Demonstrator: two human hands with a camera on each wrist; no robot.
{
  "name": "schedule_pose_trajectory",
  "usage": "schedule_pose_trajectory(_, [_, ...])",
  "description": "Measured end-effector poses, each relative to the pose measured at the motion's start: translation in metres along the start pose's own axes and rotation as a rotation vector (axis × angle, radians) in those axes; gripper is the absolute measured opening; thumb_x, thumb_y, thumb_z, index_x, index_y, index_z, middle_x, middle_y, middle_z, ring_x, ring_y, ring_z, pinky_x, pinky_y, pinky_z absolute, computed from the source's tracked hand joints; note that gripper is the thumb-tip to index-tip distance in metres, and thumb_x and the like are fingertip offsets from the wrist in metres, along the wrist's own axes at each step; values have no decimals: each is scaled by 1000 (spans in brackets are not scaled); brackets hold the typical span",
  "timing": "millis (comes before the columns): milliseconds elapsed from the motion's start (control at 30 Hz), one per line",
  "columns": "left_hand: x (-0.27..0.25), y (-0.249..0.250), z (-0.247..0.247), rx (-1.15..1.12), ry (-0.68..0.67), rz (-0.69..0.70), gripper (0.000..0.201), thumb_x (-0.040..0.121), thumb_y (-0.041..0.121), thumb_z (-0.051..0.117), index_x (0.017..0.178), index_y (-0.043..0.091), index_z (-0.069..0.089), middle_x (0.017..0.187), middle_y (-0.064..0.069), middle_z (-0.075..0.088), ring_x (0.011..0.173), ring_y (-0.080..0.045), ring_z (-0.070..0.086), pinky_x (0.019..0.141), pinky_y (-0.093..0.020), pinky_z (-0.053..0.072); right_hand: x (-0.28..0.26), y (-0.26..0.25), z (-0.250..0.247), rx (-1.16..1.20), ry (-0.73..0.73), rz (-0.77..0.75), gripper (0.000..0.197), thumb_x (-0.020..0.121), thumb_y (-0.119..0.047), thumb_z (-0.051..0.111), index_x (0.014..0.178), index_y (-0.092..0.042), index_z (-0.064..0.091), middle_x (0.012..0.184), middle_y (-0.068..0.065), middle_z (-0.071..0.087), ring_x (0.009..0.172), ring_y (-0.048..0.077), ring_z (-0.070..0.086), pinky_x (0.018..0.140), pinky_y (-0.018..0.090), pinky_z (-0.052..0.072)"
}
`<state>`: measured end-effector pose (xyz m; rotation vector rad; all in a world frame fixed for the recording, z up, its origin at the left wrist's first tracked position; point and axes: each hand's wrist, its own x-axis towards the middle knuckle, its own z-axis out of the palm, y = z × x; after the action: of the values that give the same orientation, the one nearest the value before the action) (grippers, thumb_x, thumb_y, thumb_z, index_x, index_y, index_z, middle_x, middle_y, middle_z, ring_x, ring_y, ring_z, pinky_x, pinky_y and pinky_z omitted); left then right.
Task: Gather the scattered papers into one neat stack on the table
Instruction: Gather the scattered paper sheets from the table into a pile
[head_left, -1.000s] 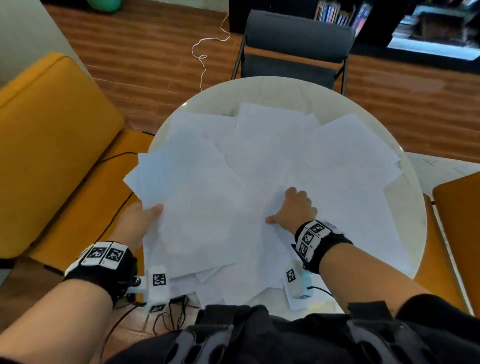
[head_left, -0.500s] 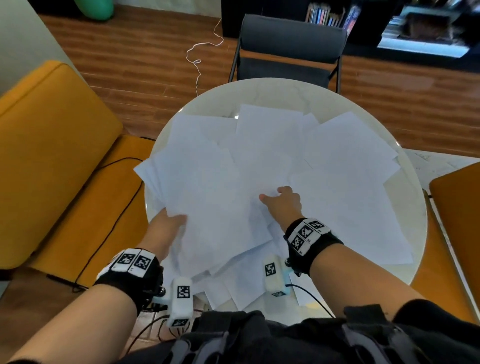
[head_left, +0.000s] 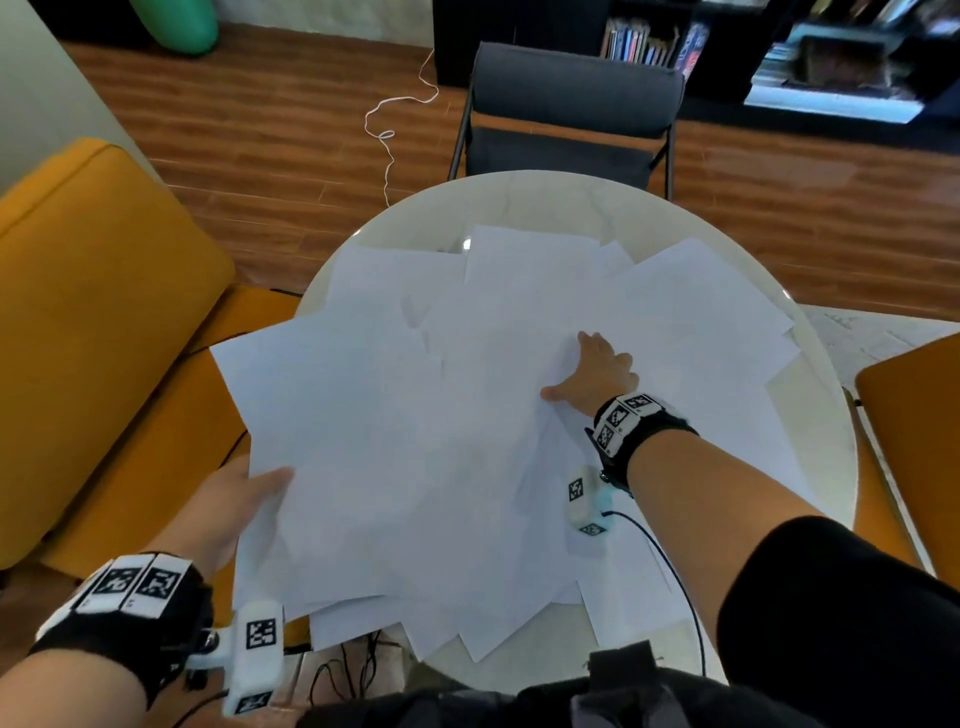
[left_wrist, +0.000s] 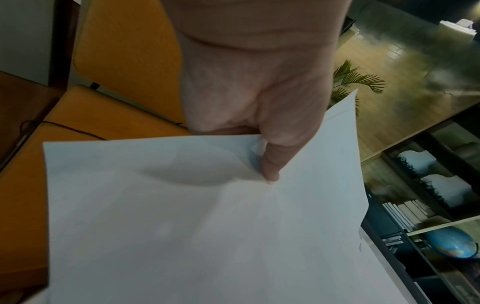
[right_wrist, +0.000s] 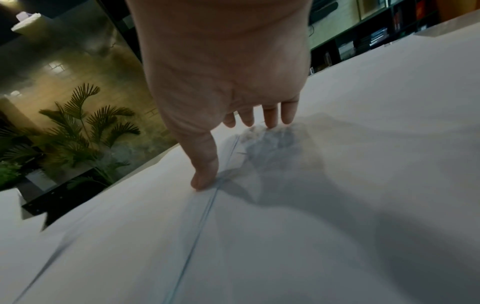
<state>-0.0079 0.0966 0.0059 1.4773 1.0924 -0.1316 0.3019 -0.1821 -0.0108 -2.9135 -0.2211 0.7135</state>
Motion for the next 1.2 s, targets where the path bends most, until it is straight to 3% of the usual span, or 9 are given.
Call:
schedule_pose_trajectory(233, [6, 3, 4, 34, 39, -10, 38, 96, 24, 62, 132, 12, 59, 121, -8, 70, 107, -32, 65, 91, -49, 50, 37, -13, -14, -53, 22, -16, 110, 63, -48, 82, 148, -19, 18, 144, 11, 32, 131, 34, 35, 105, 48, 33])
schedule_pose_trajectory(467, [13, 5, 14, 43, 54, -71, 16, 98, 20, 61, 112, 16, 66, 110, -8, 73, 100, -32, 68, 79, -45, 53, 58, -27, -27, -37, -131, 1, 76, 77, -43, 74, 135, -6, 41, 139, 11, 49, 127, 31, 48, 103, 40, 43])
schedule_pose_trajectory(533, [12, 8, 19, 39, 44, -75, 16, 99, 16, 58, 113, 13, 66, 110, -9, 73, 99, -32, 68, 72, -40, 51, 56, -26, -31, 160, -177, -33, 70, 86, -32, 69, 142, -4, 38, 148, 11, 39, 131, 28, 45, 103, 30, 44])
schedule_pose_trajectory(600, [11, 12, 21, 45, 27, -72, 21, 99, 16, 58, 117, 11, 66, 112, -11, 73, 99, -33, 69, 73, -40, 52, 54, -19, -27, 613, -205, -78, 51, 84, -16, 71, 128, 1, 52, 136, 19, 52, 105, 27, 59, 79, 18, 55])
schedule_pose_trajectory(700, [8, 18, 24, 23, -1, -65, 14, 99, 16, 58, 108, 22, 66, 105, -4, 73, 94, -28, 69, 72, -37, 53, 35, -12, -20, 1312, -213, -43, 24, 79, -12, 75, 83, 1, 55, 86, 23, 67, 77, 29, 63, 67, 34, 58])
schedule_pose_trajectory(767, [5, 24, 29, 16, -10, -47, 17, 99, 15, 57, 114, 21, 64, 106, -3, 71, 95, -26, 68, 72, -35, 52, 16, -13, -12, 1357, -326, -49, 21, 87, -10, 68, 73, -7, 52, 75, 12, 67, 71, 28, 66, 62, 34, 58])
schedule_pose_trajectory(933, [9, 25, 38, 5, 44, -9, 27, 100, 13, 56, 126, 11, 61, 119, -10, 69, 103, -30, 65, 86, -40, 50, -16, -18, 22, 1000, -412, -45, 25, 90, -3, 60, 115, 1, 56, 102, 22, 67, 83, 35, 68, 67, 44, 60])
schedule_pose_trajectory(1000, [10, 25, 39, -6, 78, 8, 28, 100, 16, 57, 127, 12, 61, 120, -10, 69, 106, -31, 65, 90, -43, 51, -22, -16, 23, 1028, -390, -49, 25, 94, -5, 53, 119, -2, 55, 100, 21, 65, 76, 30, 65, 61, 38, 56])
schedule_pose_trajectory(1200, [7, 31, 45, -111, 20, -4, 33, 101, 21, 55, 133, 13, 57, 123, -9, 69, 112, -34, 65, 99, -53, 49, -42, -8, 12, 1123, -506, -129, 28, 99, -12, 44, 125, -12, 56, 117, 17, 66, 98, 32, 64, 85, 44, 54])
